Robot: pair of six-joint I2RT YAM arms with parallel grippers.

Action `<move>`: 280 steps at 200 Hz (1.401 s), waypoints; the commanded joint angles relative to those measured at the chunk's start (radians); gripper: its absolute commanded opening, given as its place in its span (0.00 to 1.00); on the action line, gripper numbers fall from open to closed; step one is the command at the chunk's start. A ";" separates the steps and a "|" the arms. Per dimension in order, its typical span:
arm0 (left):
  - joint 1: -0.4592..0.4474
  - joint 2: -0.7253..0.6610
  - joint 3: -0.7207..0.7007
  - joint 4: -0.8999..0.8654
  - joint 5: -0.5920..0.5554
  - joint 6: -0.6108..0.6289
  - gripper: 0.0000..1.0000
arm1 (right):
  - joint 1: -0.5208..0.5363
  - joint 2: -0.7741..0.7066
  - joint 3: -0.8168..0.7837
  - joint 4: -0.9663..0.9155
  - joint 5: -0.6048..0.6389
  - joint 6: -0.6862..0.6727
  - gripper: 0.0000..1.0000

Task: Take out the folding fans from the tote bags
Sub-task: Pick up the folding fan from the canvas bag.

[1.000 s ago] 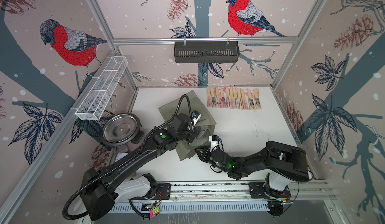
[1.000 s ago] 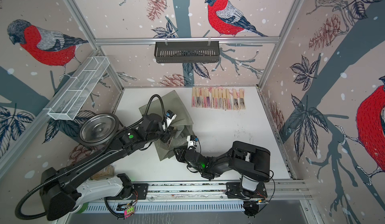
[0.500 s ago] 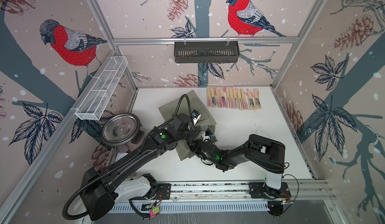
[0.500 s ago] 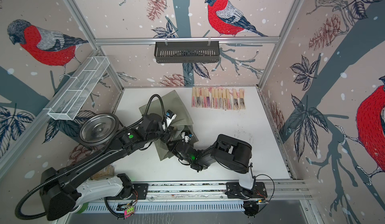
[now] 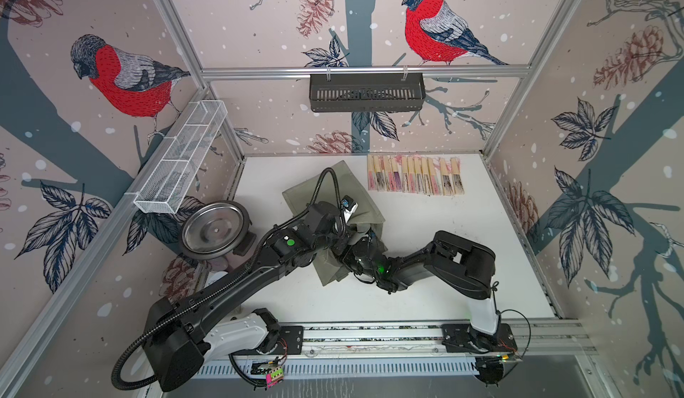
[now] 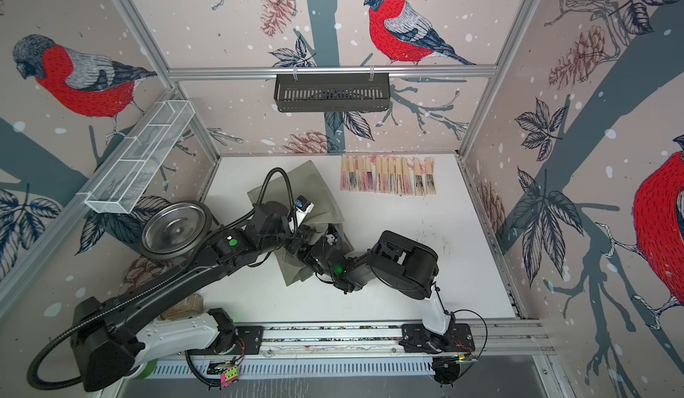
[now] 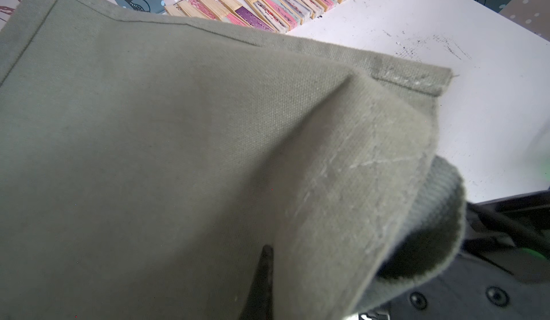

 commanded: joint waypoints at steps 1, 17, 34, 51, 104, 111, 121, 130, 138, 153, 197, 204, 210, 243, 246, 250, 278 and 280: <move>-0.001 -0.005 0.003 0.030 0.002 0.008 0.00 | 0.000 0.015 0.006 -0.024 -0.026 -0.016 0.43; -0.001 0.003 0.007 0.028 0.004 0.009 0.00 | -0.001 0.023 0.009 -0.016 -0.029 -0.016 0.43; -0.001 0.008 0.007 0.027 0.007 0.010 0.00 | -0.002 0.028 0.023 -0.034 -0.034 -0.039 0.43; -0.001 0.005 0.009 0.025 0.004 0.010 0.00 | 0.001 0.035 0.031 -0.048 -0.031 -0.048 0.43; -0.001 -0.001 0.006 0.027 0.003 0.010 0.00 | 0.020 0.047 0.046 -0.069 -0.024 -0.044 0.43; -0.001 -0.002 0.006 0.030 0.001 0.007 0.00 | 0.026 0.043 0.047 -0.075 -0.007 -0.054 0.43; -0.001 0.000 0.004 0.031 -0.002 0.007 0.00 | 0.026 0.041 0.054 -0.090 0.005 -0.060 0.43; -0.001 0.005 0.005 0.030 -0.002 0.009 0.00 | 0.023 0.043 0.056 -0.094 0.001 -0.058 0.44; -0.001 0.009 0.009 0.027 0.001 0.009 0.00 | 0.019 0.046 0.057 -0.092 -0.011 -0.052 0.44; -0.001 0.010 0.010 0.022 0.008 0.010 0.00 | 0.015 0.047 0.057 -0.096 -0.021 -0.047 0.43; 0.000 -0.003 0.006 0.029 0.008 0.010 0.00 | 0.012 0.046 0.030 -0.050 -0.007 -0.044 0.45; -0.001 0.000 0.006 0.029 0.008 0.010 0.00 | 0.009 0.052 0.031 -0.050 -0.012 -0.036 0.45; -0.001 0.004 0.006 0.029 0.008 0.010 0.00 | 0.007 0.057 0.033 -0.042 -0.022 -0.030 0.45; -0.001 -0.002 0.012 0.022 0.011 0.010 0.00 | -0.004 0.081 0.038 -0.033 -0.045 -0.018 0.45; -0.001 -0.005 0.011 0.022 0.010 0.010 0.00 | -0.006 0.084 0.038 -0.029 -0.047 -0.017 0.45; -0.001 -0.009 0.009 0.024 0.008 0.010 0.00 | -0.008 0.087 0.039 -0.026 -0.053 -0.017 0.45; 0.000 -0.018 0.005 0.025 0.004 0.012 0.00 | -0.028 0.128 0.066 0.037 -0.120 -0.014 0.43; -0.001 -0.017 0.006 0.024 0.005 0.012 0.00 | -0.030 0.131 0.068 0.040 -0.124 -0.013 0.43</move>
